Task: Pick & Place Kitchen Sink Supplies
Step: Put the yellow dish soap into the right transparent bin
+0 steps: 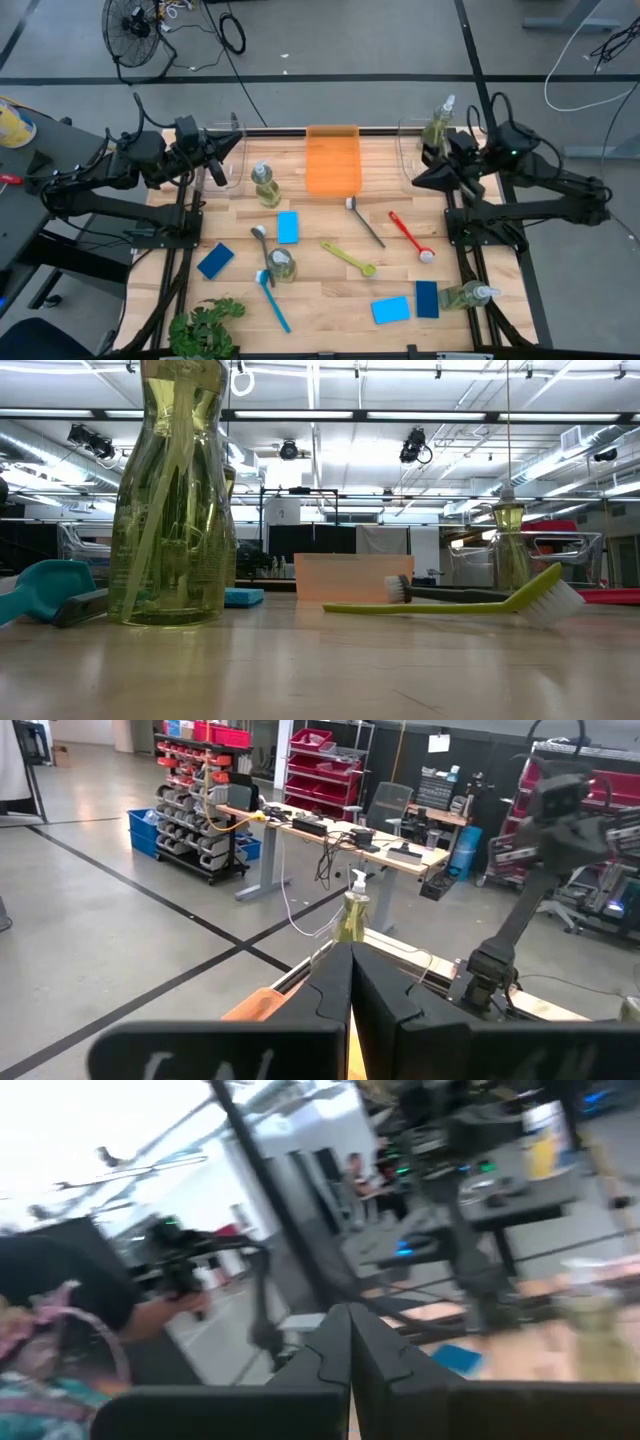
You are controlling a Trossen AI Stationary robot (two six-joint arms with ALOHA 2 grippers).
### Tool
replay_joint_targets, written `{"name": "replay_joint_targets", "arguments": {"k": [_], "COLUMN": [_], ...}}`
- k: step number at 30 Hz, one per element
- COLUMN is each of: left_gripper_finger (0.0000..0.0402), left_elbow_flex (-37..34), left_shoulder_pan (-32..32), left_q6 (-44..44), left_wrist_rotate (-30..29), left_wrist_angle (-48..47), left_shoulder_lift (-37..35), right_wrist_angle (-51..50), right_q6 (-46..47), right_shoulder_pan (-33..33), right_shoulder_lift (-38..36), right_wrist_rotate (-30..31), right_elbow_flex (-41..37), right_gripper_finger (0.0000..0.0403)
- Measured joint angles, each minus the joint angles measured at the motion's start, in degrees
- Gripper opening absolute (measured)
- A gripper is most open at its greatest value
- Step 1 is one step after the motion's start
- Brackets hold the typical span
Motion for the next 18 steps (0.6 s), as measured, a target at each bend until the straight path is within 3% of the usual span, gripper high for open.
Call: {"name": "replay_joint_targets", "arguments": {"k": [12,18], "left_gripper_finger": [0.0012,0.0012], "left_elbow_flex": [0.0,0.0], "left_shoulder_pan": [0.0,0.02], "left_q6": [-0.04,-0.03], "left_wrist_rotate": [0.01,0.01], "left_wrist_angle": [-1.42,-1.86], "left_shoulder_lift": [0.01,0.0], "right_wrist_angle": [-0.05,-0.05], "right_q6": [9.68,12.5], "right_shoulder_pan": [6.4,9.16], "right_shoulder_lift": [0.04,0.04], "right_wrist_rotate": [-15.09,-18.5], "right_elbow_flex": [3.84,6.3], "right_gripper_finger": [0.0,0.0]}}
